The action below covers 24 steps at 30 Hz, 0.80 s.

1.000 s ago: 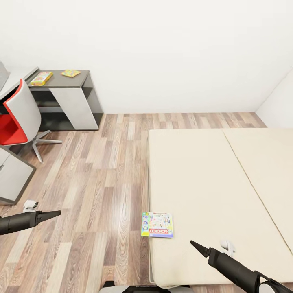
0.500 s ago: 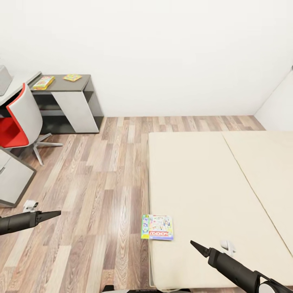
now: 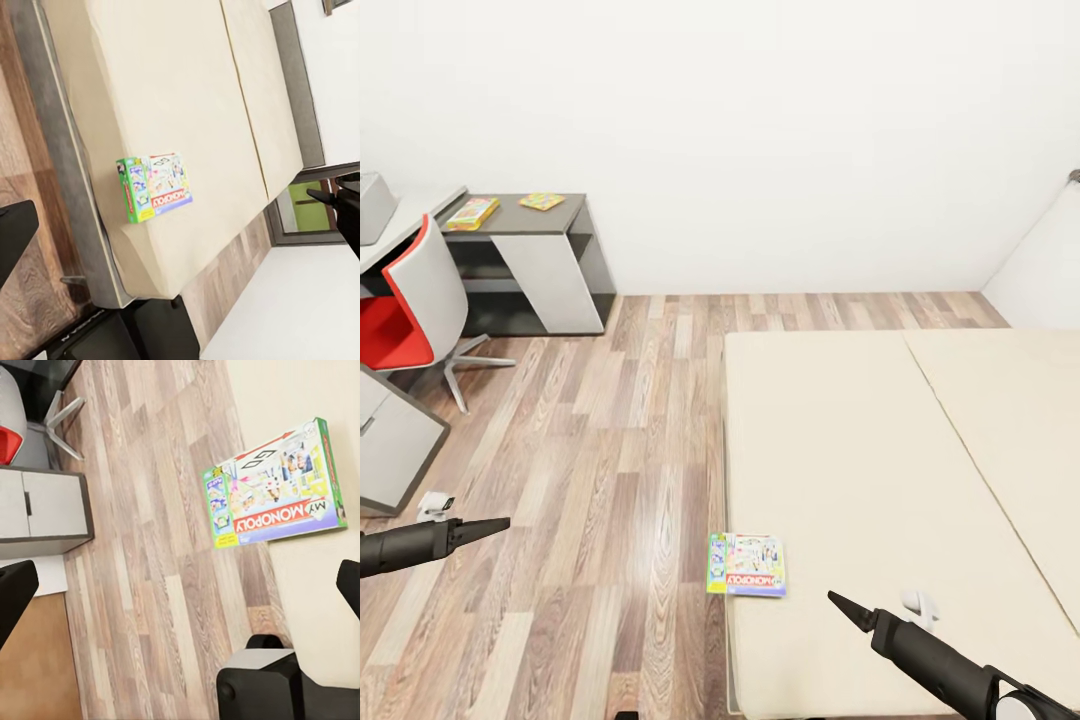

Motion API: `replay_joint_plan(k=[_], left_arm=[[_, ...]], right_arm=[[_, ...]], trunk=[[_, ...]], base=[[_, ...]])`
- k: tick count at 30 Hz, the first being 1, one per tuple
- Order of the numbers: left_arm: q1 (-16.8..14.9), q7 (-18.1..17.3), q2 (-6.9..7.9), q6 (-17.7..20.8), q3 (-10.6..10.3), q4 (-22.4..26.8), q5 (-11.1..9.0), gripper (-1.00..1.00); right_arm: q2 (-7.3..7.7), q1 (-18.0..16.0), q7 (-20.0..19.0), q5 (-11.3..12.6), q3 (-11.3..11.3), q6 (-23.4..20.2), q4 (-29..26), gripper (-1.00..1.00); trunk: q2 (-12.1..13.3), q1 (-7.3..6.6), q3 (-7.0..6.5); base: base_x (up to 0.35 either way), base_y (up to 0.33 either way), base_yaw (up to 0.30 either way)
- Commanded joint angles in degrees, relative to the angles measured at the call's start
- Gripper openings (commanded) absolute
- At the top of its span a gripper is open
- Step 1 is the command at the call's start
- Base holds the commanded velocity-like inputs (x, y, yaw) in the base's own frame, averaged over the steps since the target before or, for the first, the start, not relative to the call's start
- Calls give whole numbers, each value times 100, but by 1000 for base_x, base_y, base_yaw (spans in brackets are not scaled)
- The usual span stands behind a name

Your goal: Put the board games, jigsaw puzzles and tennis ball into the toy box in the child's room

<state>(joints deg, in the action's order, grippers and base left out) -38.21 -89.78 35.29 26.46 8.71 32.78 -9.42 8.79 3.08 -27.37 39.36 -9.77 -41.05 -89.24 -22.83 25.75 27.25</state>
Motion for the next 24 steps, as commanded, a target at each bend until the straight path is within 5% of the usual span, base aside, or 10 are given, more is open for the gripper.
replay_joint_plan(k=[1, 24], left_arm=[[-2, -22, 0, 61, -1, 0, 2, 100], [-2, -22, -5, 61, -1, -4, 17, 100]], right_arm=[[0, 0, -6, 17, -7, -35, -5, 100], [-8, -9, -5, 19, 1, -31, -5, 100]], trunk=[[-9, 4, -2], [-9, 4, -215]], base=[[0, 0, 0], [0, 0, 0]])
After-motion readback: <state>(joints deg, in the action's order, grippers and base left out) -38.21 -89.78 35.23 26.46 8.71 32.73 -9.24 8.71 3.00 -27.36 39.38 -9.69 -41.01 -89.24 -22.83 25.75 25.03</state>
